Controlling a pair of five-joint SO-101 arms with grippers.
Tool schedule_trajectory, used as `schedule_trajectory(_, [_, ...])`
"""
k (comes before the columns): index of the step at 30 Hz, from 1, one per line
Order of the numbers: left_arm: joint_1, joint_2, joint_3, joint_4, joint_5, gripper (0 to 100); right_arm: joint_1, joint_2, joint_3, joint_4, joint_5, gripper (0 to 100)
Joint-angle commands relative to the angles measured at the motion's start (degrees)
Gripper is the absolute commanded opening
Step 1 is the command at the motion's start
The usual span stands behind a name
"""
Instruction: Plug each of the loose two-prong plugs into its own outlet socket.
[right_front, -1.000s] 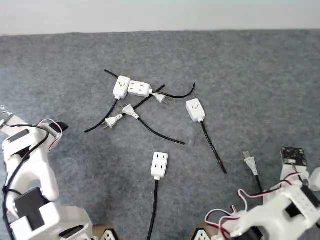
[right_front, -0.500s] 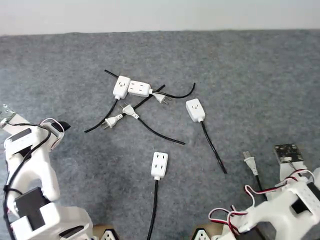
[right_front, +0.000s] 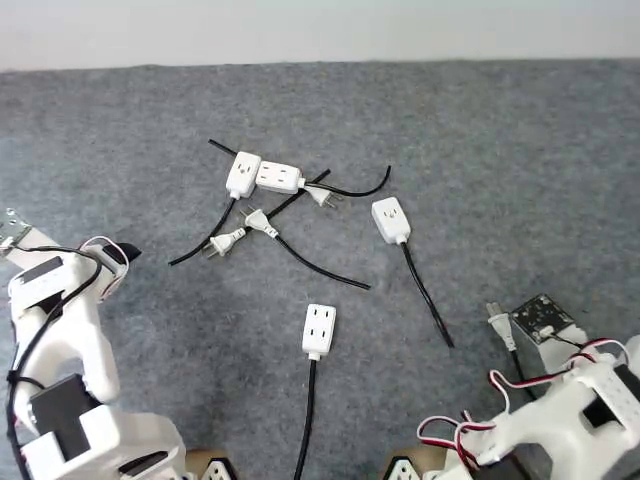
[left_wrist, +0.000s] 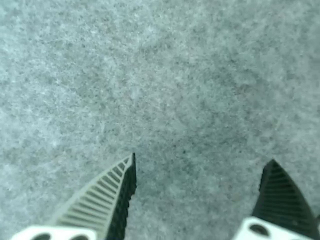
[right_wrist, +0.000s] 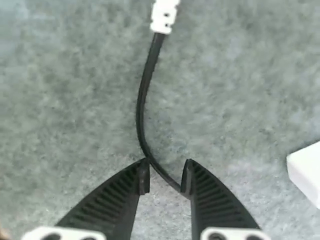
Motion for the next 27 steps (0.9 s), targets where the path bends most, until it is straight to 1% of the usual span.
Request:
schedule_trajectory(1, [0.6, -0.3, -2.7, 0.0, 0.2, 37, 0.2, 0.0, -1.5, 3.6, 4.4, 11.4])
schedule_trajectory(4, [0.6, -0.3, -2.7, 0.0, 0.2, 37, 0.2, 0.0, -1.5, 5.7, 6.7, 11.4])
schedule_trajectory(12, [0.6, -0.2, -2.7, 0.0, 0.2, 37, 0.7, 0.0, -1.5, 5.3, 6.9, 11.3])
schedule_trajectory(22, [0.6, -0.2, -2.7, 0.2, 0.2, 37, 5.5, 0.1, -1.4, -2.5, 7.0, 11.3])
schedule_trajectory(24, [0.5, -0.2, -2.7, 0.2, 0.2, 37, 6.0, 0.1, -1.4, -2.7, 7.6, 9.1])
schedule_trajectory(27, [0.5, -0.2, -2.7, 0.2, 0.2, 37, 7.6, 0.1, -1.4, -2.4, 11.0, 6.0])
